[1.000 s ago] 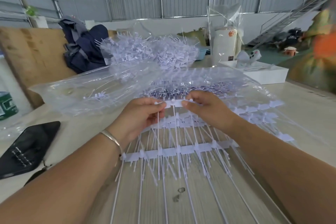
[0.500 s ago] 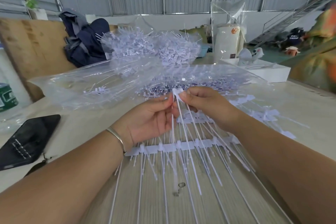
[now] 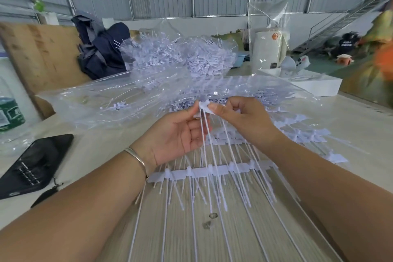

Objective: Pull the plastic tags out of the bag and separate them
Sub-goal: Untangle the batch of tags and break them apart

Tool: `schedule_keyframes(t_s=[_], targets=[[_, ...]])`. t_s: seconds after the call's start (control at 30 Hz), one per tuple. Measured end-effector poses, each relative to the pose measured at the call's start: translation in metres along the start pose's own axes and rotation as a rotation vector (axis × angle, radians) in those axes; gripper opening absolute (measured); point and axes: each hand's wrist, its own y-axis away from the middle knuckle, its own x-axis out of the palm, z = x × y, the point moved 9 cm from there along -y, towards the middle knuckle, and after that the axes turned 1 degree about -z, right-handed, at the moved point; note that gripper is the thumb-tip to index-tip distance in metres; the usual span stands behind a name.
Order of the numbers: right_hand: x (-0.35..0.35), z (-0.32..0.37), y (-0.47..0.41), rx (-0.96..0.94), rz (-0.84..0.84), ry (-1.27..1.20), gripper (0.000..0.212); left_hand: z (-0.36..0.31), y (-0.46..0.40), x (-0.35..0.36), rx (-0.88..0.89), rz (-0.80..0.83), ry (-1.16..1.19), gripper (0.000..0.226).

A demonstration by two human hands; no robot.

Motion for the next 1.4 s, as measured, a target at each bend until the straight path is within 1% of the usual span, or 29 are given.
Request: schedule_keyframes(t_s=[0.07,0.17,0.3,0.4,0.47,0.53,0.63,0.7,0.77,0.9,0.97,1.07,1.17,1.23,1.3,1.4], targets=[[0.003,-0.004,0.001,-0.008,-0.006,0.128,0.057,-0.006,0.001,-0.009,0.045,-0.05,0.024,0.012],[0.006,-0.011,0.001,-0.003,-0.007,0.252,0.06,-0.012,0.002,-0.026,0.076,-0.169,0.028,0.009],[0.001,-0.018,0.0,0.026,-0.076,0.411,0.06,-0.008,0.0,-0.033,0.03,-0.219,-0.047,0.008],[0.002,-0.021,0.0,0.034,-0.074,0.47,0.054,-0.003,0.0,-0.039,-0.02,-0.271,-0.108,0.015],[0.004,-0.023,0.0,0.031,-0.057,0.469,0.049,0.001,0.001,-0.04,-0.077,-0.282,-0.152,0.011],[0.005,-0.024,-0.001,0.041,-0.045,0.395,0.05,0.004,0.003,-0.04,-0.113,-0.286,-0.197,0.008],[0.005,-0.03,0.0,0.093,-0.017,0.248,0.046,0.003,0.002,-0.039,-0.097,-0.299,-0.238,0.011],[0.005,-0.034,0.0,0.139,0.001,0.189,0.041,0.0,0.002,-0.038,-0.072,-0.299,-0.273,0.006],[0.006,-0.033,0.001,0.161,0.008,0.181,0.034,-0.004,0.002,-0.041,-0.041,-0.316,-0.326,0.005],[0.011,-0.029,0.004,0.181,0.028,0.165,0.023,-0.013,0.002,-0.045,0.023,-0.352,-0.449,0.02],[0.011,-0.028,0.004,0.189,0.022,0.177,0.021,-0.017,0.002,-0.045,0.04,-0.361,-0.541,0.023],[0.011,-0.024,0.004,0.193,0.015,0.224,0.023,-0.021,0.003,-0.047,0.038,-0.374,-0.716,0.021],[0.016,-0.021,0.007,0.205,0.071,0.156,0.026,-0.019,0.004,-0.045,0.003,-0.31,-0.857,0.011],[0.02,-0.019,0.008,0.208,0.125,0.097,0.026,-0.015,0.005,-0.043,-0.028,-0.235,-0.891,0.011],[0.024,-0.015,0.009,0.209,0.173,0.061,0.025,-0.011,0.006,-0.04,-0.053,-0.17,-0.884,0.015],[0.024,-0.012,0.01,0.23,0.235,0.016,0.024,-0.006,0.007,-0.034,-0.09,-0.077,-0.763,0.015]])
